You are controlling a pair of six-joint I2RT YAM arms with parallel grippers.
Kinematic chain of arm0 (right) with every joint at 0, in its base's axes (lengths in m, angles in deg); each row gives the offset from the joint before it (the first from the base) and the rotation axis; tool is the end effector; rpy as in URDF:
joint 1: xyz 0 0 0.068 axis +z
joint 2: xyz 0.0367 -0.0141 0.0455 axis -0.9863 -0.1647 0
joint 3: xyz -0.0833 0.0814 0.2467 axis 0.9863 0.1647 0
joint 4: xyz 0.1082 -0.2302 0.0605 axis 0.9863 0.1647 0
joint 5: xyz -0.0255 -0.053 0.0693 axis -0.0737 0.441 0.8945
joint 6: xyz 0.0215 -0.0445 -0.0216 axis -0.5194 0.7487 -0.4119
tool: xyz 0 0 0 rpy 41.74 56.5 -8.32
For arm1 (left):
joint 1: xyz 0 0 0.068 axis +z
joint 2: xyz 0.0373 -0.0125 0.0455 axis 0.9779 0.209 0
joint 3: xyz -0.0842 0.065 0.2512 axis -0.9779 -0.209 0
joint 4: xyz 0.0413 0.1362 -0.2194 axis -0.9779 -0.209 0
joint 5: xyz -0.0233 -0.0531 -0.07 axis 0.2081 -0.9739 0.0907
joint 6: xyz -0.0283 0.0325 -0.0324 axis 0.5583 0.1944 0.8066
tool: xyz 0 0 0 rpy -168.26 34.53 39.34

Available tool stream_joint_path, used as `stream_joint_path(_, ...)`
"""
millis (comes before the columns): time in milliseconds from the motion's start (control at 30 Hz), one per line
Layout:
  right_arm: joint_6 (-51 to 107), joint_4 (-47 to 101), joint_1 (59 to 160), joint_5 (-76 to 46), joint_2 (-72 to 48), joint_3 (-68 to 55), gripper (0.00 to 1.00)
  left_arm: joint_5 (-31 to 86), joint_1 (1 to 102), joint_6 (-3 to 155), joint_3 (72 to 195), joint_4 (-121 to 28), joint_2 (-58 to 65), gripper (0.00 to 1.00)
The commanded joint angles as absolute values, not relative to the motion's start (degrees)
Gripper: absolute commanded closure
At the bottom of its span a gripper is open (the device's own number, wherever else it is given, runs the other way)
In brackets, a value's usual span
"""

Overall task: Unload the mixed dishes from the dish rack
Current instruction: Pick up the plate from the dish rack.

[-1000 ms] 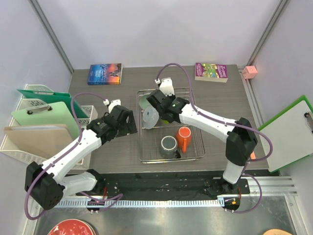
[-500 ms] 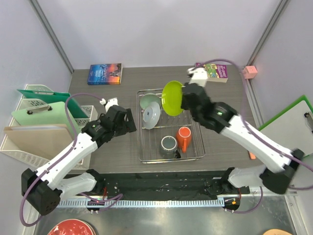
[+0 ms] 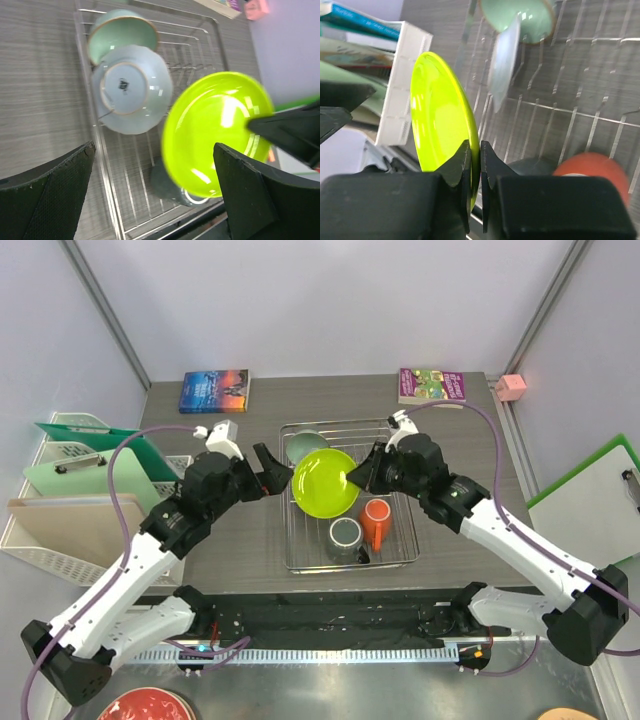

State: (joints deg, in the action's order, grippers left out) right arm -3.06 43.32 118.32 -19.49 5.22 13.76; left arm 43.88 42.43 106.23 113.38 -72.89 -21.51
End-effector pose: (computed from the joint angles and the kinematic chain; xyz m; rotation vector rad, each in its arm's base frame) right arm 0.1994 0.1574 0.3273 -0.0392 2.1293 0.8768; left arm 0.1629 -0.1100 0.3417 -0.2013 2.0303 -0.7322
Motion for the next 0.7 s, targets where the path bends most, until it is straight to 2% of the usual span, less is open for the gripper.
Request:
stream_joint_path(0, -7.7, 31.5, 118.3, -10.5, 6.0, 13.6, 0.99, 36.3, 42.5, 105.2, 114.5, -65.2, -19.9, 0.00)
stream_joint_path(367, -11.4, 21.7, 118.3, -2.6, 4.7, 15.8, 0.99, 33.8, 42.5, 105.9, 111.7, -61.9, -19.6, 0.01)
stream_joint_path(567, -12.6, 18.6, 118.4, -1.8, 4.9, 18.5, 0.99, 30.0, 42.6, 107.8, 108.4, -56.8, -22.3, 0.21)
stream_joint_path(667, -12.5, 18.3, 118.3, -2.1, 5.6, 19.1, 0.99, 29.8, 42.6, 108.7, 107.0, -55.7, -24.5, 0.22)
